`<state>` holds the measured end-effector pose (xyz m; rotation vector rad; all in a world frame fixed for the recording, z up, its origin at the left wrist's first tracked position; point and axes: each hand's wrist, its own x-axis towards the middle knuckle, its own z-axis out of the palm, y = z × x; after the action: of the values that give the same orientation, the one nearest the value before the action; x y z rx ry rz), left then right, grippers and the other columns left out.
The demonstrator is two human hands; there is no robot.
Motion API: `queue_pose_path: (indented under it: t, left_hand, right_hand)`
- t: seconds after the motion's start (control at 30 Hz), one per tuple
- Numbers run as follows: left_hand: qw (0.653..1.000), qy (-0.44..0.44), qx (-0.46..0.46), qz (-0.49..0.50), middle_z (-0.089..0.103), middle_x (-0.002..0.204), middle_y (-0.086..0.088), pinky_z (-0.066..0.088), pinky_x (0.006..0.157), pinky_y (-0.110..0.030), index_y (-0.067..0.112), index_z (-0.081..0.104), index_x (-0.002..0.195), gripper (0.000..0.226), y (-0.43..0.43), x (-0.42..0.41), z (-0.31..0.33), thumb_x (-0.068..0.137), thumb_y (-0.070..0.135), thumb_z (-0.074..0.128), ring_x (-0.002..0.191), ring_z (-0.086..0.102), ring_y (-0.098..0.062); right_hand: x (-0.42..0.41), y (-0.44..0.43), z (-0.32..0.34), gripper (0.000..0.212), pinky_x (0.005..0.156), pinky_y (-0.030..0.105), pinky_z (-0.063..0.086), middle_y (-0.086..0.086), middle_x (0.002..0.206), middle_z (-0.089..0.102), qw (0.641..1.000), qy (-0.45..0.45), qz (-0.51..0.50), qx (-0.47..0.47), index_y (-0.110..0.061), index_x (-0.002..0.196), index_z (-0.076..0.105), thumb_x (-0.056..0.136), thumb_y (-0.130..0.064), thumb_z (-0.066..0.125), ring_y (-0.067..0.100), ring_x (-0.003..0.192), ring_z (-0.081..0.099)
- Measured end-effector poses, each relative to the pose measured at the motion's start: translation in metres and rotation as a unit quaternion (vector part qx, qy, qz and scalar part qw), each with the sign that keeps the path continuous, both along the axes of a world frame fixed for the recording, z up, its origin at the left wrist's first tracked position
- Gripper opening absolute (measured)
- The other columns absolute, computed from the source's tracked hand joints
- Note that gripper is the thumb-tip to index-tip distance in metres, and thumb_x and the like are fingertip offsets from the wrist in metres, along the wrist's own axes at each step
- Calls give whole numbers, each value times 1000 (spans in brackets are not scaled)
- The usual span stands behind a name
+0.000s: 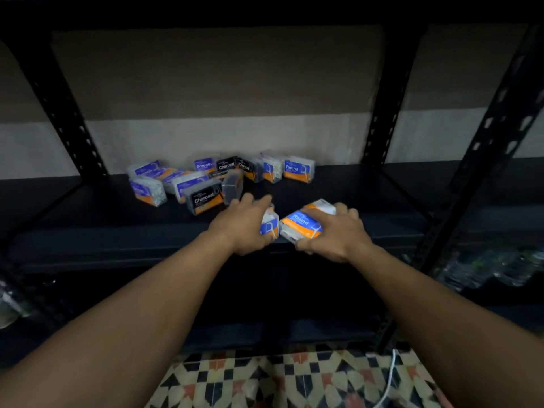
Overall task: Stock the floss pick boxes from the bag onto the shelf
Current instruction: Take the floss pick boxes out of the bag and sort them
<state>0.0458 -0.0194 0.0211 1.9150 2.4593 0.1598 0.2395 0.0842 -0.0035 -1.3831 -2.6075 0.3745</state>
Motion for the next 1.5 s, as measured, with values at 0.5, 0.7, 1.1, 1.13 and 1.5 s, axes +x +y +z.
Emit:
queue_pose_path:
  t: [0.5,0.7,1.1,1.13,1.5]
  left_hand:
    - [997,-66,-24,-38,39,138,-5,46,100,-44,31,19,154,95,-109,47,-97,78,62,67,124,46,-30]
    - [977,-151,-146,-36,36,143,-7,43,99,-37,29,14,157,98,-125,63,-191,81,54,70,127,42,-30]
    - [925,-219,-310,-11,22,161,-15,36,112,-41,28,9,158,103,-113,71,-344,80,56,71,146,26,-37]
    - [922,-223,-316,-10,21,161,-16,35,113,-43,28,9,158,105,-113,71,-354,79,58,71,146,24,-38]
    - [907,-260,-330,16,31,158,-10,35,112,-41,22,23,156,84,-103,74,-397,89,48,66,141,33,-33]
  right_hand:
    - [64,-119,-80,91,105,40,37,7,143,27,999,39,16,-20,-56,140,33,54,-76,58,31,121,28]
    - [75,-124,-178,86,105,45,35,8,148,24,978,-81,23,-188,-59,141,30,63,-73,63,35,129,24]
    - [83,-119,-295,80,112,40,20,9,157,27,915,-202,112,-332,-50,144,34,72,-69,63,32,143,18]
    - [84,-118,-307,84,113,42,19,11,157,23,908,-215,104,-343,-53,144,33,67,-72,62,35,143,16]
    - [72,-108,-346,25,91,36,51,-1,110,70,901,-121,103,-404,-24,109,70,86,-32,63,18,105,64]
